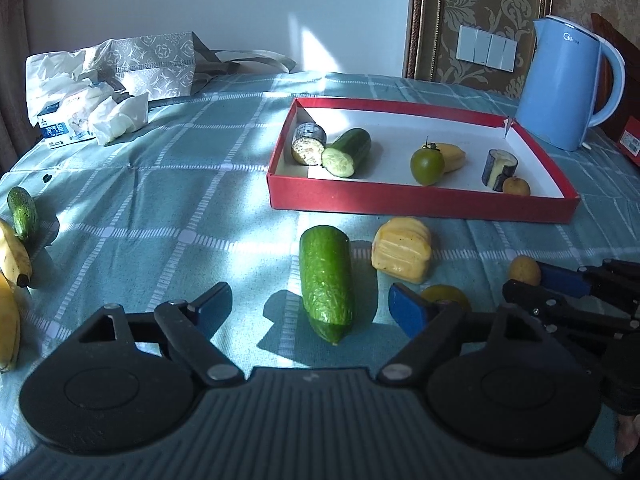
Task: Organize fruits
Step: 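Grasp green cucumber with left tool while right tool closes on kiwi, then lift cucumber with left tool while right tool holds kiwi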
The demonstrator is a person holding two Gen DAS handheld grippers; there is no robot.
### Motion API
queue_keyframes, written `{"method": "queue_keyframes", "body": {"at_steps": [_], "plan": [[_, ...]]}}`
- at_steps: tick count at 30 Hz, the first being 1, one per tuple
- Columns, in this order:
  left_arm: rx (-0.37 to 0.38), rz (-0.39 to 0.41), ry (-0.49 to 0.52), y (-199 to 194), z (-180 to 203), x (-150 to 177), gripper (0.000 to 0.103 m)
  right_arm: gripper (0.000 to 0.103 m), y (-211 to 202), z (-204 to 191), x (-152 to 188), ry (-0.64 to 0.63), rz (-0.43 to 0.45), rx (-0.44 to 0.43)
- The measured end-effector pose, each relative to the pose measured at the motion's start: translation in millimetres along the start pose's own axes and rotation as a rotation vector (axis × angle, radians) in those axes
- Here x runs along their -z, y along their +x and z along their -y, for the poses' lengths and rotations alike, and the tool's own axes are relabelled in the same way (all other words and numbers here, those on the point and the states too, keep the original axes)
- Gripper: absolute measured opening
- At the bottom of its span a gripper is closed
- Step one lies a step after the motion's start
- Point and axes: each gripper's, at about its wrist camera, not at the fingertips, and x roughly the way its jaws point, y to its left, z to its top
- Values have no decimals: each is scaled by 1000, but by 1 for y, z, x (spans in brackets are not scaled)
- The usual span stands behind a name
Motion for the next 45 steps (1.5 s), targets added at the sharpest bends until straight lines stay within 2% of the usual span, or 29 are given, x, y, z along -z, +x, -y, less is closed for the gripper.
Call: {"method": "queue_keyframes", "body": {"at_steps": [4, 8, 11, 18, 22, 26, 33, 45], "plan": [[1, -15, -7, 15, 4, -7, 79, 28, 0, 0, 0, -2, 1, 1], [15, -36, -36, 26, 1, -11, 69, 28, 0, 0, 0, -2, 1, 1], [19, -33, -12, 31, 0, -7, 60, 28, 0, 0, 0, -2, 1, 0], [23, 19, 31, 30, 1, 0, 57, 28, 0, 0, 0, -2, 1, 1], [40, 35, 60, 29, 7, 0, 40, 28, 0, 0, 0, -3, 1, 1], [48, 43, 68, 30, 9, 0, 33, 28, -1, 0, 0, 0, 1, 1], [52, 74, 89, 28, 11, 6, 30, 26, -4, 0, 2, 5, 7, -2], [55, 75, 84, 27, 10, 6, 30, 26, -10, -1, 0, -7, 30, 5]]}}
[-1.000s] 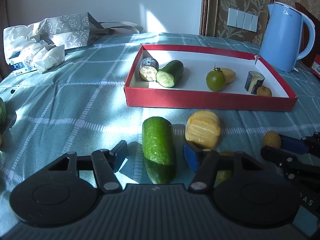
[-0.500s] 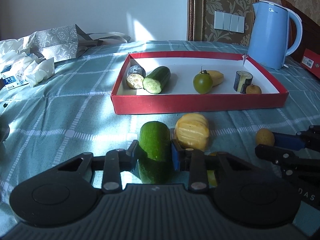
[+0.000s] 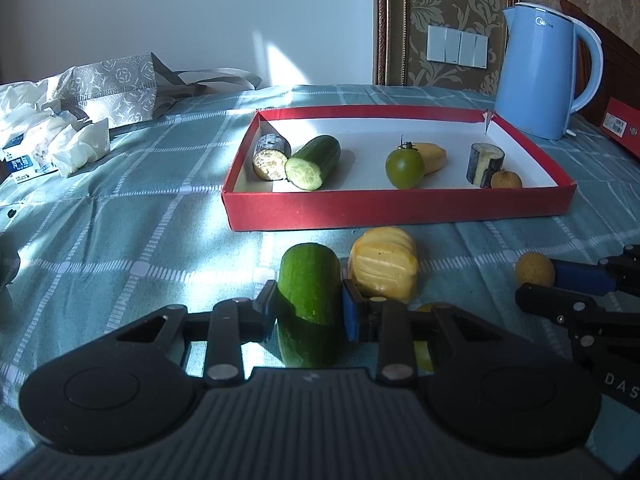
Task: Organize fruits
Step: 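Lift cucumber with left tool while right tool holds kiwi, then carry cucumber into red box and open left tool while right tool carries kiwi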
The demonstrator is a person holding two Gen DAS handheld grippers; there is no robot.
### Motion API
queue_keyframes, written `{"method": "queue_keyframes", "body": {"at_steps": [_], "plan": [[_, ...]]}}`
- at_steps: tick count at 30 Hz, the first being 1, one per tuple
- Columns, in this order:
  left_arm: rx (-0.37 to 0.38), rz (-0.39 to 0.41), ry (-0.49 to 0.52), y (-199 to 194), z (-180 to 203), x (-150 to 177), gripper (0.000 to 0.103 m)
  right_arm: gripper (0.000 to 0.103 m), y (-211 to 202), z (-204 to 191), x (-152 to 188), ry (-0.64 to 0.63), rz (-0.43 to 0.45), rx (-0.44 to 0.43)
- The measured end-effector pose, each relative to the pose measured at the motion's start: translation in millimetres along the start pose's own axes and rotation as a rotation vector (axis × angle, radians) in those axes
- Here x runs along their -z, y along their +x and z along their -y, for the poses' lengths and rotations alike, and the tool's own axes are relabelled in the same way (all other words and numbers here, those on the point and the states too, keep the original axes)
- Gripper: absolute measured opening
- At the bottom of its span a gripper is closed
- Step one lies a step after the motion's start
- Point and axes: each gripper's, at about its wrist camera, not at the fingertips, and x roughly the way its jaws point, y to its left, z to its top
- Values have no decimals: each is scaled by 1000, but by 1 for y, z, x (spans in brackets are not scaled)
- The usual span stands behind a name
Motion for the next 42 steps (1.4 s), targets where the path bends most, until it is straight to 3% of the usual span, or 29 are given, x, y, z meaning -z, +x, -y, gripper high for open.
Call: {"method": "queue_keyframes", "body": {"at_steps": [34, 42], "plan": [[15, -31, -19, 2, -3, -6, 29, 26, 3, 2, 1, 8, -11, 4], [40, 20, -10, -12, -10, -41, 29, 26, 0, 10, -5, 45, 11, 6]]}}
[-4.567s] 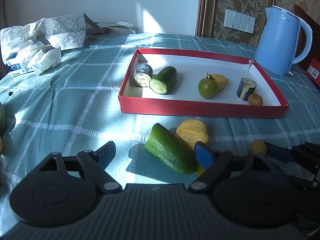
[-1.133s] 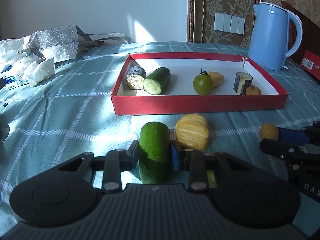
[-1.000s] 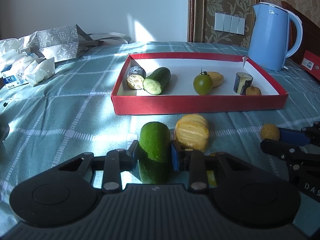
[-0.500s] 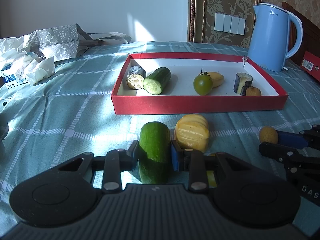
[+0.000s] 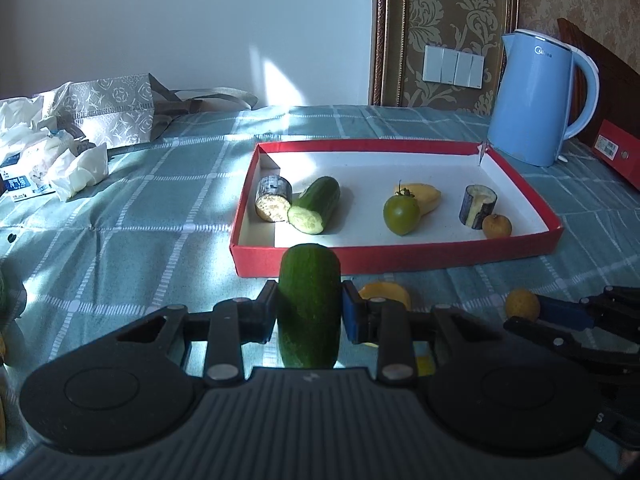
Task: Organize fruits
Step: 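Carry cucumber into red box and open left tool while right tool carries kiwi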
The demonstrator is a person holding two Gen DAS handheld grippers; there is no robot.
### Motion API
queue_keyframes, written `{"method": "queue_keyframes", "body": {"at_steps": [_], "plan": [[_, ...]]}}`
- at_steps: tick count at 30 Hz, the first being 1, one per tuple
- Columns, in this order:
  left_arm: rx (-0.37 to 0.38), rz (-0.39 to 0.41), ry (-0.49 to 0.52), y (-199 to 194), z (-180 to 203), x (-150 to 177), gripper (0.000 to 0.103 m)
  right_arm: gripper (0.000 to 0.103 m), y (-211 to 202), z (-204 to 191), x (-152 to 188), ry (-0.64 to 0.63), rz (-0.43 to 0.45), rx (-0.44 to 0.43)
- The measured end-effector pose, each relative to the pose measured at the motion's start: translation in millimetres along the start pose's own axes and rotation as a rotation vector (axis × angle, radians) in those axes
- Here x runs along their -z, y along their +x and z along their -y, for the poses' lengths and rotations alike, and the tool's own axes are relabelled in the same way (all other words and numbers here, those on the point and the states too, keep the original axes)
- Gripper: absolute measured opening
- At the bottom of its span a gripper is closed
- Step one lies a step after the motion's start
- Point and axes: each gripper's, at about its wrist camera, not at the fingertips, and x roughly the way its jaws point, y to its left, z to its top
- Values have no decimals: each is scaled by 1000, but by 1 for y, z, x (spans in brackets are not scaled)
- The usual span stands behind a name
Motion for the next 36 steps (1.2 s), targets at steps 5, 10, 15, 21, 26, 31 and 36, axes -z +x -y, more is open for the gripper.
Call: {"method": "queue_keyframes", "body": {"at_steps": [5, 10, 15, 21, 26, 31, 36], "plan": [[43, 32, 44, 18, 13, -40, 29, 26, -5, 12, -3, 30, 3, 23], [67, 15, 71, 55, 25, -63, 29, 26, -13, 27, -3, 56, 2, 56], [73, -32, 77, 87, 33, -69, 29, 26, -18, 38, -2, 68, -4, 76], [76, -54, 63, 105, 33, -69, 29, 26, -16, 46, -1, 82, -17, 88], [83, -45, 75, 107, 33, -69, 30, 26, -13, 47, -3, 82, -21, 81], [31, 2, 61, 92, 30, -70, 61, 26, -12, 43, -14, 52, 3, 67], [-23, 80, 90, 53, 23, -67, 69, 26, -10, 38, -33, 23, 35, 49]]}}
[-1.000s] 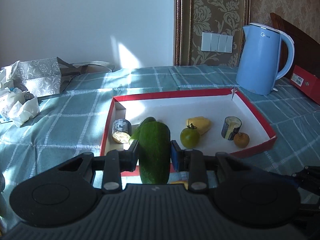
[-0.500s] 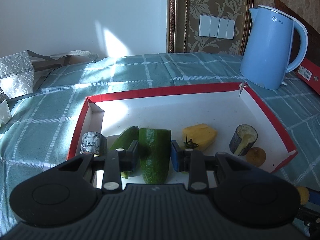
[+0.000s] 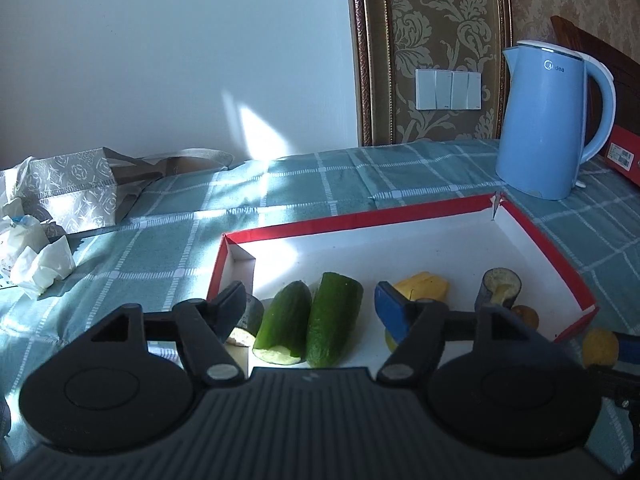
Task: Organize fruits
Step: 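Carry cucumber into red box and open left tool while right tool carries kiwi, then lower brown kiwi into red box and open right tool while left tool withdraws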
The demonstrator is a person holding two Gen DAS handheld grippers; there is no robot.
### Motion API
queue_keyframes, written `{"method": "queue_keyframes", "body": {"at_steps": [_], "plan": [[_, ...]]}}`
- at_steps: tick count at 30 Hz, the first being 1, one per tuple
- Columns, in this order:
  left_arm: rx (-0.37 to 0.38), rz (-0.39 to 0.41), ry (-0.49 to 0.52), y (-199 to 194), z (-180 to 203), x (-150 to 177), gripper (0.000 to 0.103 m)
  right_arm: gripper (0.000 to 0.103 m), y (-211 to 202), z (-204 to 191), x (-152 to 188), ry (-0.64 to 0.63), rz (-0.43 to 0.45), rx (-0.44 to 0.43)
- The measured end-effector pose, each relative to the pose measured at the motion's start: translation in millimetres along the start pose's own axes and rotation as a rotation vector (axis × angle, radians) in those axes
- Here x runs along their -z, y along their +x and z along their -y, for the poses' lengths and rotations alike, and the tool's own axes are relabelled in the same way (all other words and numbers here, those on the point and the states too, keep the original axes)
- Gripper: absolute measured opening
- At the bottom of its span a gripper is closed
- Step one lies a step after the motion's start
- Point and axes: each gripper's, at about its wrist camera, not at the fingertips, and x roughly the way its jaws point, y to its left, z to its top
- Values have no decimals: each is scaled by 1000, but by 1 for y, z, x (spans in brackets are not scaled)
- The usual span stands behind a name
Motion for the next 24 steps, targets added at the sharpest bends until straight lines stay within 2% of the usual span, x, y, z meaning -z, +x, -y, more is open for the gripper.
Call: {"method": "queue_keyframes", "body": {"at_steps": [4, 11, 14, 19, 24], "plan": [[-18, 0, -34, -30, -14, 16, 72, 26, 7, -10, -11, -46, 19, -23], [-70, -114, -124, -69, -44, 70, 73, 26, 33, -23, -25, -78, 7, -44], [-89, -147, -156, -79, -53, 86, 73, 26, 54, -23, -32, -71, -32, -29], [-119, -157, -186, -95, -61, 100, 73, 26, 85, -19, -35, -48, -112, -22], [-135, -164, -204, -102, -65, 104, 73, 26, 93, -23, -35, -66, -114, -26]]}}
